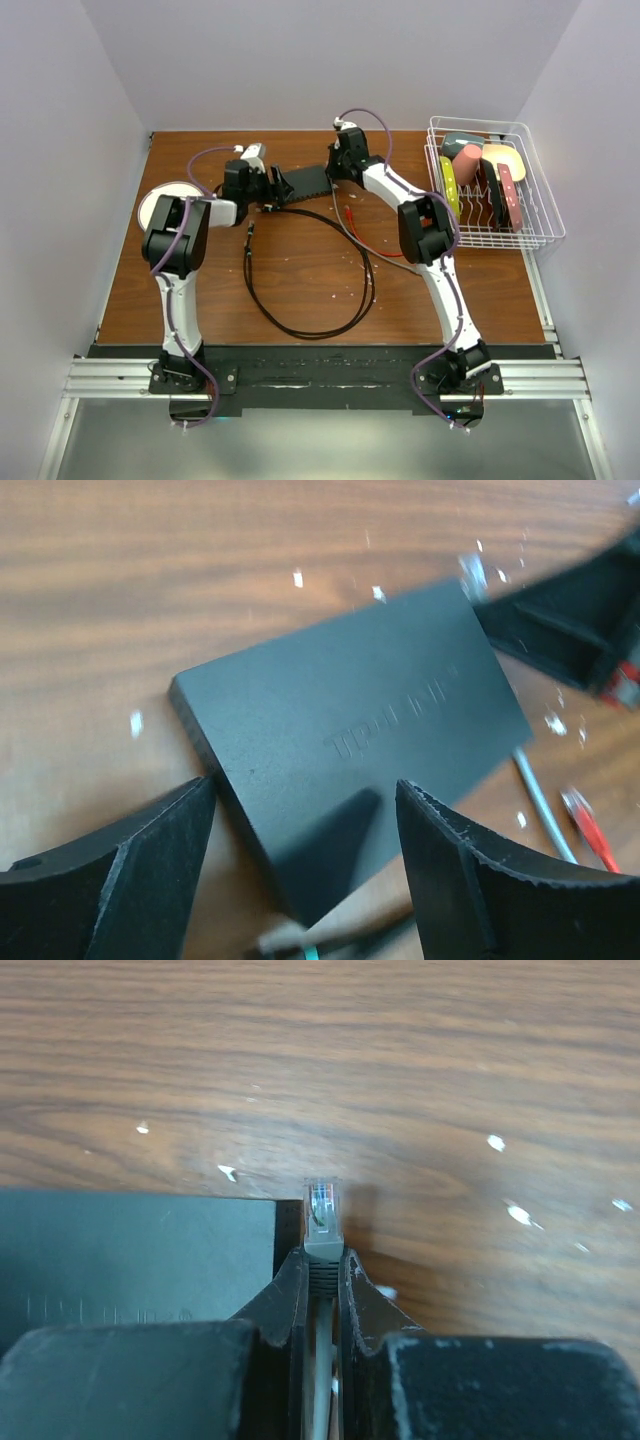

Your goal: Insert the plug into the switch port

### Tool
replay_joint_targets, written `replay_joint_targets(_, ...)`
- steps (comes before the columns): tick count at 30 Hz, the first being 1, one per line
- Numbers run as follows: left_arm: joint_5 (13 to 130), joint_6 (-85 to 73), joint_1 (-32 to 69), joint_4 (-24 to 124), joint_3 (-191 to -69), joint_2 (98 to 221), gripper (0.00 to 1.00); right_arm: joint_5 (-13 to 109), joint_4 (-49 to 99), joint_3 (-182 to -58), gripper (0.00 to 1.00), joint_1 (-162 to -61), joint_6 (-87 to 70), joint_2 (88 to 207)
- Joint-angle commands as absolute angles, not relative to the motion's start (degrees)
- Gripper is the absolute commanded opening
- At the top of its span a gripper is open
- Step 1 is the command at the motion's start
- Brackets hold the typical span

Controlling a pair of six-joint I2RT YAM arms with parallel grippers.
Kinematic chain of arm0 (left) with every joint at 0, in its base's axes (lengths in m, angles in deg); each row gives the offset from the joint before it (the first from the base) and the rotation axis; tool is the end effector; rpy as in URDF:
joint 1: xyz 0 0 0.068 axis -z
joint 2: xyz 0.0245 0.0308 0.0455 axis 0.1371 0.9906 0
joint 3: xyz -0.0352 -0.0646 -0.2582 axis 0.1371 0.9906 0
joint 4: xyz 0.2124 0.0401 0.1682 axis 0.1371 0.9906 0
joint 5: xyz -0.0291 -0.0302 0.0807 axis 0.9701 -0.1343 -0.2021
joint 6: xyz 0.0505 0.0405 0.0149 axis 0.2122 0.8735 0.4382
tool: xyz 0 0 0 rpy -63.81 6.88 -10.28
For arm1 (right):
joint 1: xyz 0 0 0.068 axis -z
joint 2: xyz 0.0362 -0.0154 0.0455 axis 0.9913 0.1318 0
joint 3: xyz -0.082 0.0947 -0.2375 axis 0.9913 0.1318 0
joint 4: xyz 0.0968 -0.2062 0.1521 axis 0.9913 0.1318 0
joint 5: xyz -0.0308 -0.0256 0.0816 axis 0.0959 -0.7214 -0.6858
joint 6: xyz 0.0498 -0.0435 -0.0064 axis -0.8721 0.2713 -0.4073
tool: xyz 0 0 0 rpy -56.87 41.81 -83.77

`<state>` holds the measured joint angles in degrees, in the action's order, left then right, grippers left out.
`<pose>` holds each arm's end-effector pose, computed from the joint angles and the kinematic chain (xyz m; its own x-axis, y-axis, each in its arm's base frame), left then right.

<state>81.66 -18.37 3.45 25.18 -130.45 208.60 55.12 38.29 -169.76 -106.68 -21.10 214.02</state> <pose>0.4728 -0.1116 0.1093 -0.5661 -0.2760 -0.7768 0.2590 0.8350 -0.4855 0.5503 0.2488 0.1349 -0.6434 0.0728 -0.7621 -0.2213 0.9353 0.2761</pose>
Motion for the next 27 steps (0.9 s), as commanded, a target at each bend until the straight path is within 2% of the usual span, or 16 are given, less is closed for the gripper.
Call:
replay_joint_targets(1, 85.92, -21.29, 3.81, 21.99, -124.06, 201.77, 0.76, 49.20, 40.86, -174.72, 0.00, -109.93, -19.28, 215.54)
replay_joint_targets(10, 88.03, -23.40, 3.90, 18.30, -113.86, 194.91, 0.74, 46.65, 40.51, -175.52, 0.00, -113.19, -17.08, 215.54)
replay_joint_targets(20, 88.74, -26.30, 4.95, 10.75, -101.56, 186.03, 0.72, 45.33, 37.08, -166.20, 0.00, -115.12, -15.24, 209.83)
replay_joint_targets(27, 83.64, -25.16, 4.86, 13.46, -99.79, 182.43, 0.74, 53.22, 35.59, -160.14, 0.00, -115.12, -14.45, 204.65)
